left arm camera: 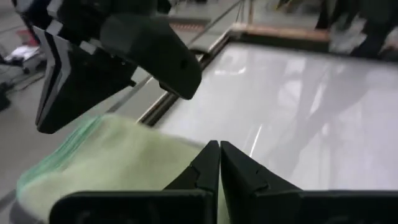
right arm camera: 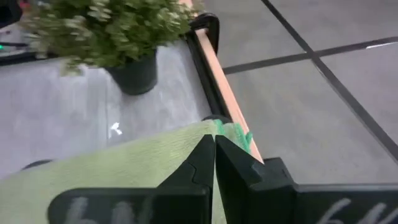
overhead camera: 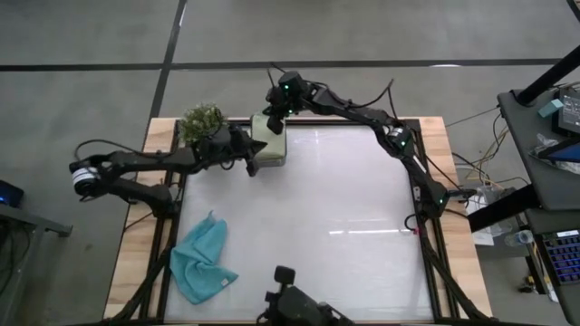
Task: Fold microfiber towels
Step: Fold the blue towel
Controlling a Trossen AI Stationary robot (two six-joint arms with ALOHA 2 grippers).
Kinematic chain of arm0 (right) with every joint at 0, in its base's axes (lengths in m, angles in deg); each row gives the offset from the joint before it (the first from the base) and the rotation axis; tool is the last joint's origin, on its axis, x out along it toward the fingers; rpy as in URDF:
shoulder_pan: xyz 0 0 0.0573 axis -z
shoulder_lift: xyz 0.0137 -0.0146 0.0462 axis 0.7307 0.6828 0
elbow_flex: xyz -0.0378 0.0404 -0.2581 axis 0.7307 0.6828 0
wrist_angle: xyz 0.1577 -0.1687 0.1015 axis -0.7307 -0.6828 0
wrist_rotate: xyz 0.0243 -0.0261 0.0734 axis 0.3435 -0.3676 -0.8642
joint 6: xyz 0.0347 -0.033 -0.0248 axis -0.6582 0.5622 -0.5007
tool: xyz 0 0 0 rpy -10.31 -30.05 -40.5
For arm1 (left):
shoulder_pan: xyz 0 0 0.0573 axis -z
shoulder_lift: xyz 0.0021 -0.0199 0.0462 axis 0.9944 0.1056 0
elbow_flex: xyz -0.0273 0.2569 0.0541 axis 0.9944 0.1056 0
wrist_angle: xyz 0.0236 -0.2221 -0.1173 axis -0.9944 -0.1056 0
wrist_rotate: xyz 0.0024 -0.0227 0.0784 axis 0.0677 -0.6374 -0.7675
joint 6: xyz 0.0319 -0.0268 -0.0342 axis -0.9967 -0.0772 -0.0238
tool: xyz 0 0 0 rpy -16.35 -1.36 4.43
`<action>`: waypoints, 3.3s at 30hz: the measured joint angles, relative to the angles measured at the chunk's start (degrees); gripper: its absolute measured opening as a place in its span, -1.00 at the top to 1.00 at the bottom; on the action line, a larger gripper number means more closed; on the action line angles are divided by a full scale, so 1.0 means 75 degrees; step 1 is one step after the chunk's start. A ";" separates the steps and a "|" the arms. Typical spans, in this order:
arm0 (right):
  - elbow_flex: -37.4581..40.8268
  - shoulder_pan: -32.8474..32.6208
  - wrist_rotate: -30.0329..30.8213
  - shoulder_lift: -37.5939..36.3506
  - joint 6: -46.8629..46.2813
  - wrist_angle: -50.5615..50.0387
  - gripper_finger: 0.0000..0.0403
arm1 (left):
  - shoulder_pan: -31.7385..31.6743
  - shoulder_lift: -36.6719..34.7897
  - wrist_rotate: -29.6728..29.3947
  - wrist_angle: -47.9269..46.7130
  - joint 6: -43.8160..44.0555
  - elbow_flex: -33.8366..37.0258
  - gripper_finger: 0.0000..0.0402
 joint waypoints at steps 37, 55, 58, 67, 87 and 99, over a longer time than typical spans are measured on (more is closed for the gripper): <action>0.8003 -0.2145 0.0717 -0.4857 -0.0783 0.4054 0.96 | 0.4800 -0.0247 -0.0070 -1.1278 0.8653 -0.1987 1.00; 0.8713 -0.2210 0.0697 -0.4869 -0.0900 0.4237 0.96 | 0.4905 0.0233 0.0192 -1.1255 0.8894 -0.1421 0.23; 0.8789 -0.2210 0.0698 -0.4869 -0.0903 0.4273 0.96 | 0.4905 0.0272 0.0078 -1.1008 0.8899 -0.1139 0.17; 0.8886 -0.2242 0.0699 -0.4869 -0.1017 0.4332 0.96 | 0.4907 0.0520 0.0085 -1.0107 0.8426 -0.1013 0.53; 0.8889 -0.2820 0.0565 -0.4945 -0.0470 0.4166 0.96 | 0.4957 -0.0163 -0.1778 -0.9312 0.3097 -0.3982 1.00; 0.8890 -0.2858 0.0550 -0.6856 -0.0003 0.1978 0.80 | 0.5066 -0.1014 -0.0991 -0.7791 -0.2451 -0.5833 1.00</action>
